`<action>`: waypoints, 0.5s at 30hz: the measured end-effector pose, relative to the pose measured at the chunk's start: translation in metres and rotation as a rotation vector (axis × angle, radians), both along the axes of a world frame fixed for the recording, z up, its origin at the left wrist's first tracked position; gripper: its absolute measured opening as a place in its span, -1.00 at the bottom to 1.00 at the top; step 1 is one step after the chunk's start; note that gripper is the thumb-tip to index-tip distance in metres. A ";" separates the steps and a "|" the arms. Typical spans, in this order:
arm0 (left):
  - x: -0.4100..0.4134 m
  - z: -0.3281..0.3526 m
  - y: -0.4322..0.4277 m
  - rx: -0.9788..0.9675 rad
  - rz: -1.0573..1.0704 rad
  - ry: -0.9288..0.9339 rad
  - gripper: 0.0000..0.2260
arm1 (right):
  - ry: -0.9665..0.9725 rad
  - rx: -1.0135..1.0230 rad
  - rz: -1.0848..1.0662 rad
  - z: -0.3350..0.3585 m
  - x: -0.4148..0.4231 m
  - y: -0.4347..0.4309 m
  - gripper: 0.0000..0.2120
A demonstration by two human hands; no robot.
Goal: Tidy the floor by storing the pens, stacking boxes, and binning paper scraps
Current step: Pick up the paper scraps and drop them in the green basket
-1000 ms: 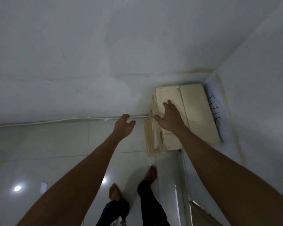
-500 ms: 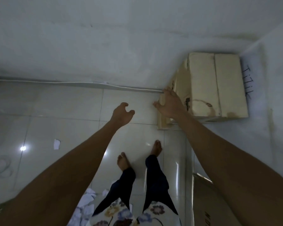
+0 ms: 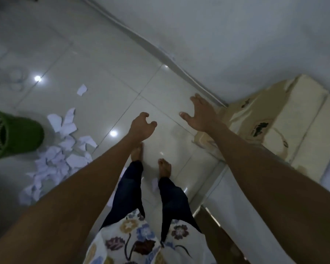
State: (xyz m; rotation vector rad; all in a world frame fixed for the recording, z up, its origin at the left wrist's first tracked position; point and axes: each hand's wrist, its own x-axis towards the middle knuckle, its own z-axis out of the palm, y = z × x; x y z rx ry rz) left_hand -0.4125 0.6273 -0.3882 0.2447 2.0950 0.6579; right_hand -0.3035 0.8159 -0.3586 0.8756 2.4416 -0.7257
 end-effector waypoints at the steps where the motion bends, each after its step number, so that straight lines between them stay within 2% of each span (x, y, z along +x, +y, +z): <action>1: 0.003 -0.004 -0.013 -0.002 0.053 0.002 -0.50 | 0.006 -0.001 0.048 -0.003 -0.005 -0.007 -0.22; 9: 0.032 -0.018 -0.120 -0.026 0.428 0.054 -0.50 | 0.006 -0.029 0.429 -0.015 -0.043 -0.092 -0.23; 15: 0.058 -0.025 -0.224 -0.065 0.721 0.015 -0.48 | -0.052 -0.029 0.689 -0.024 -0.079 -0.185 -0.20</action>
